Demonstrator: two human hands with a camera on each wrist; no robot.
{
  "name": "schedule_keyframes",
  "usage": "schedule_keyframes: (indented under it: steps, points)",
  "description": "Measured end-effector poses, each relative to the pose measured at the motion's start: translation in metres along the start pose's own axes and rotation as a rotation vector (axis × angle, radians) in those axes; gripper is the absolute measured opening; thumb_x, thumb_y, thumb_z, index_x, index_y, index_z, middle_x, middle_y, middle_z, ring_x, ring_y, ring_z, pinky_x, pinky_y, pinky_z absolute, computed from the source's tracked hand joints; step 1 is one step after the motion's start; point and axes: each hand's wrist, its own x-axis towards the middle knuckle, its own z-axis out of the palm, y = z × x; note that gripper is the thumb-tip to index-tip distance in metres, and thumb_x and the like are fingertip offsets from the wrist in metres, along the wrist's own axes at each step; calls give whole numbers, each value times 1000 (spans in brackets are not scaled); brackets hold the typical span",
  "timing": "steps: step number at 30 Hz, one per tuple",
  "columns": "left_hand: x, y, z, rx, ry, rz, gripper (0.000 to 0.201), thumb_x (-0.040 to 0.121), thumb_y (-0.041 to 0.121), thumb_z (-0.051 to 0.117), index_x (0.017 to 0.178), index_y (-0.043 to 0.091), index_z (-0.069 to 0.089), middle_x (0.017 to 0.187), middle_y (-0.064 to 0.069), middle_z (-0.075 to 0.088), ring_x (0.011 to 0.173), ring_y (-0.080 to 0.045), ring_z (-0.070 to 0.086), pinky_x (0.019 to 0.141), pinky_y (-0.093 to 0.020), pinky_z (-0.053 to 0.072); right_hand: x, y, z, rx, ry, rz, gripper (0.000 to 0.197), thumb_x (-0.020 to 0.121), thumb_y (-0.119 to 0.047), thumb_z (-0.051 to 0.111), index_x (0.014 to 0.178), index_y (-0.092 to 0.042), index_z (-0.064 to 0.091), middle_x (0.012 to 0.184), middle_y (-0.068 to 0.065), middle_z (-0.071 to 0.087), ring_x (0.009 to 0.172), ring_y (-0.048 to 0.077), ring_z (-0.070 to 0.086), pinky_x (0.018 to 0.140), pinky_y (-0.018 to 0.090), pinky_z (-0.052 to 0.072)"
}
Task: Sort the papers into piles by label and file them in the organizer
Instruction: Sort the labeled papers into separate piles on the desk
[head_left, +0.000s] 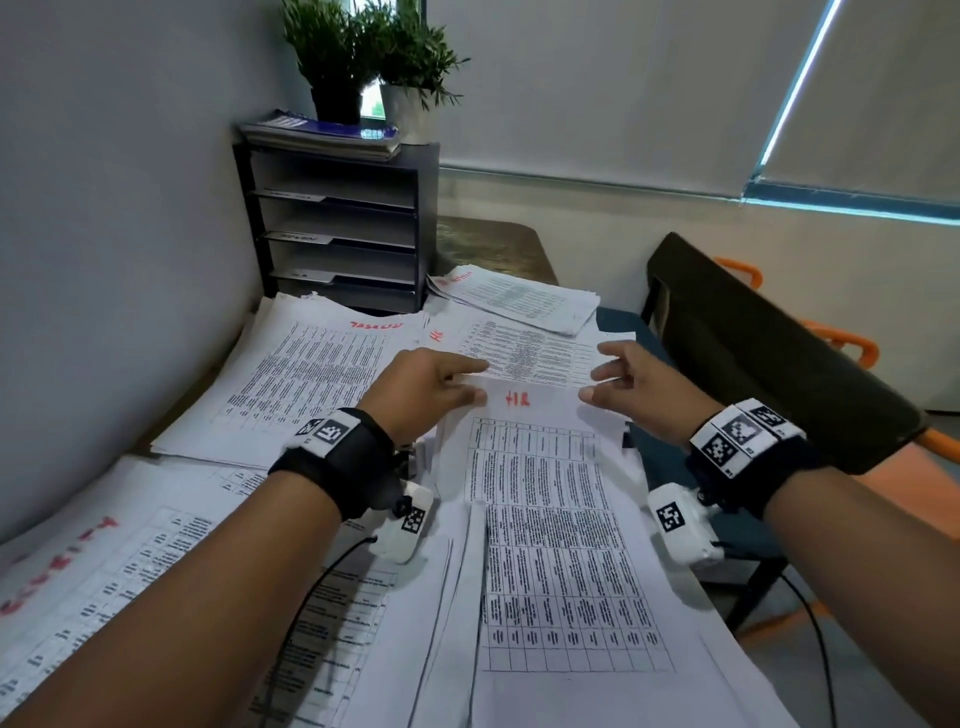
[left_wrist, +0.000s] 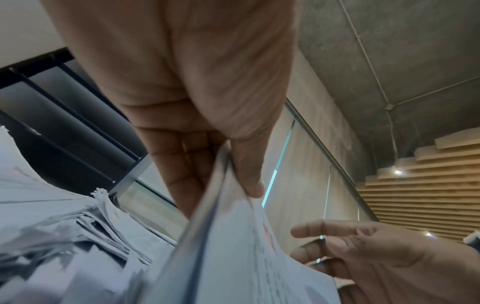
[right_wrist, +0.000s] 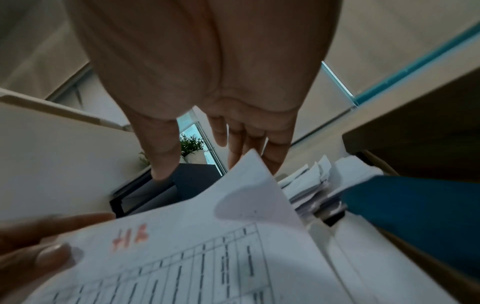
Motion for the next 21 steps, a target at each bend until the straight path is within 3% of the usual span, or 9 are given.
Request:
schedule_keyframes:
  steps: [2, 4, 7, 9, 12, 14, 16, 18, 21]
  points:
    - [-1, -3, -1, -1, -30, -34, 40, 89, 27, 75, 128, 21, 69, 121, 3, 72, 101, -9, 69, 94, -32, 56, 0, 3, 2, -30, -30, 4, 60, 83, -37, 77, 135, -22, 50, 124, -3, 60, 112, 14, 60, 94, 31, 50]
    - [-2, -9, 1, 1, -60, -51, 29, 92, 27, 72, 120, 20, 74, 111, 4, 76, 96, -12, 72, 88, -38, 59, 0, 5, 5, -118, -41, -9, 45, 84, -33, 78, 124, -23, 60, 123, -5, 61, 110, 15, 59, 90, 28, 48]
    - [-3, -16, 4, 35, -2, -18, 17, 91, 24, 72, 106, 20, 79, 107, 6, 76, 99, -10, 69, 94, -33, 55, 0, 7, 8, -162, -50, 0, 48, 82, -30, 79, 125, -25, 57, 124, -5, 60, 101, 13, 60, 81, 27, 53]
    - [-3, -14, 4, 28, 49, 4, 12, 93, 23, 70, 101, 19, 78, 104, 5, 73, 97, -11, 66, 89, -26, 51, 2, 7, 7, -117, -12, 33, 64, 80, -32, 80, 134, -28, 47, 122, -4, 59, 101, 14, 62, 88, 34, 56]
    - [4, -16, 0, -36, 215, -54, 14, 100, 25, 58, 96, 18, 70, 89, 4, 70, 83, -17, 64, 72, -29, 51, 4, 8, 4, 200, -13, 109, 66, 76, -29, 85, 130, -26, 46, 120, 2, 66, 103, 20, 68, 90, 41, 57]
    - [6, -20, -5, -136, 359, -130, 17, 99, 27, 52, 91, 18, 63, 79, 2, 66, 75, -23, 63, 69, -37, 53, 3, 11, 4, 466, -146, 141, 76, 63, -33, 91, 127, -13, 54, 118, 10, 71, 101, 24, 72, 86, 41, 57]
    - [4, -22, -11, -260, 432, -183, 19, 97, 28, 50, 89, 15, 61, 74, -7, 66, 66, -27, 61, 65, -41, 53, -2, 18, 7, 574, -324, 122, 86, 56, -39, 94, 126, -4, 59, 123, 13, 70, 110, 26, 69, 99, 42, 52]
    - [4, -25, -18, -352, 488, -232, 21, 94, 29, 50, 86, 13, 60, 71, -13, 65, 58, -26, 61, 59, -43, 53, -3, 27, 7, 527, -443, 98, 78, 63, -38, 91, 126, -3, 62, 125, 12, 69, 118, 27, 65, 107, 43, 44]
    - [6, -34, -27, -412, 582, -310, 25, 82, 42, 51, 83, 21, 63, 80, -11, 70, 74, -34, 69, 68, -58, 59, 8, 38, -2, 192, -411, 128, 71, 56, -57, 88, 111, -15, 72, 113, 7, 75, 107, 26, 70, 103, 42, 47]
